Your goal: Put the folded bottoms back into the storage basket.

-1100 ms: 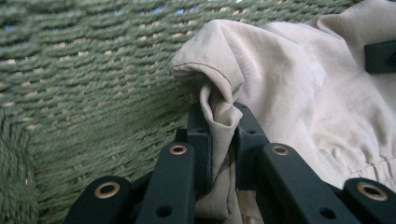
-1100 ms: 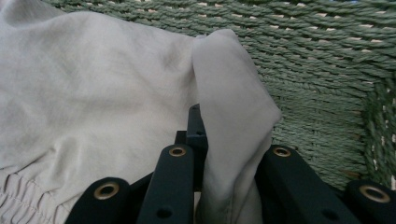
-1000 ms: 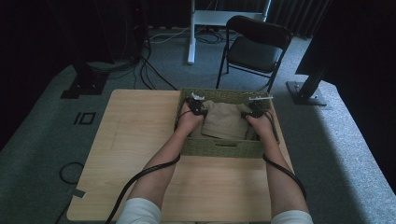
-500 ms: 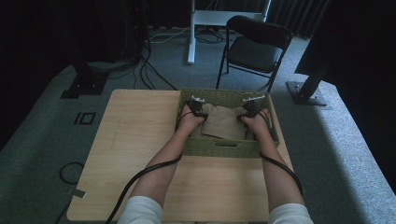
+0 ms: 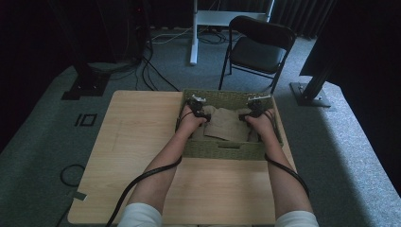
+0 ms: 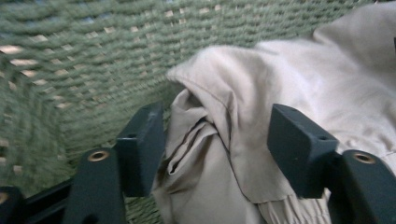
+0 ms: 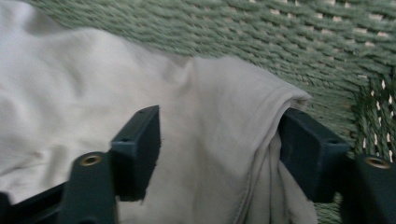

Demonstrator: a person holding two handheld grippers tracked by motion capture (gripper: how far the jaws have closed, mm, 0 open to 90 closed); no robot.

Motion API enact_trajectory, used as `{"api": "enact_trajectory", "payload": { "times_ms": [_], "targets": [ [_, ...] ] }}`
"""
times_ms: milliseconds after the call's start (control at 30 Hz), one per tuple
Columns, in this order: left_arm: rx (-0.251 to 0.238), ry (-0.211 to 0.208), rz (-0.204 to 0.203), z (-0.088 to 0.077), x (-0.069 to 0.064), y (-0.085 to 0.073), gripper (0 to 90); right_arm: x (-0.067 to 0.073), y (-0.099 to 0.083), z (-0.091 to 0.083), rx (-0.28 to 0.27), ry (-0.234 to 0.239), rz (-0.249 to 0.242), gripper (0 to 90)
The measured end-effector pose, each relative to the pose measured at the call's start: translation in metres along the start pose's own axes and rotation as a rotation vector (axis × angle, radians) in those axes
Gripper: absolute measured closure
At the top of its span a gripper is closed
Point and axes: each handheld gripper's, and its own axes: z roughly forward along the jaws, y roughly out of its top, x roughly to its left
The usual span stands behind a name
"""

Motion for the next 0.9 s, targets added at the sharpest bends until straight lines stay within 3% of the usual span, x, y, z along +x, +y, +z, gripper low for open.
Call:
{"api": "enact_trajectory", "payload": {
  "times_ms": [67,167,367,433,533,633,900],
  "targets": [
    [-0.016,-0.005,0.008,-0.006,0.000,0.002,35.0,0.001,0.002,-0.008,-0.014,0.035,0.001,26.1],
    [-0.039,-0.027,-0.014,-0.014,-0.001,0.006,32.6,0.003,0.003,-0.014,-0.026,0.042,-0.018,21.6],
    [-0.076,-0.050,0.016,-0.030,-0.008,0.014,28.8,0.003,0.006,-0.030,-0.051,0.090,0.028,20.4],
    [-0.078,-0.067,0.015,-0.034,-0.010,0.014,27.1,0.003,0.007,-0.037,-0.089,0.069,0.014,16.9],
    [-0.077,-0.093,0.008,-0.041,-0.013,0.015,27.0,0.004,0.007,-0.042,-0.089,0.069,0.015,15.8],
    [-0.083,-0.106,0.009,-0.049,-0.016,0.016,25.4,0.006,0.007,-0.048,-0.096,0.046,-0.023,15.7],
    [-0.103,-0.114,-0.029,-0.070,-0.015,0.020,25.3,0.008,0.007,-0.065,-0.136,0.046,-0.003,14.6]
  ]
}}
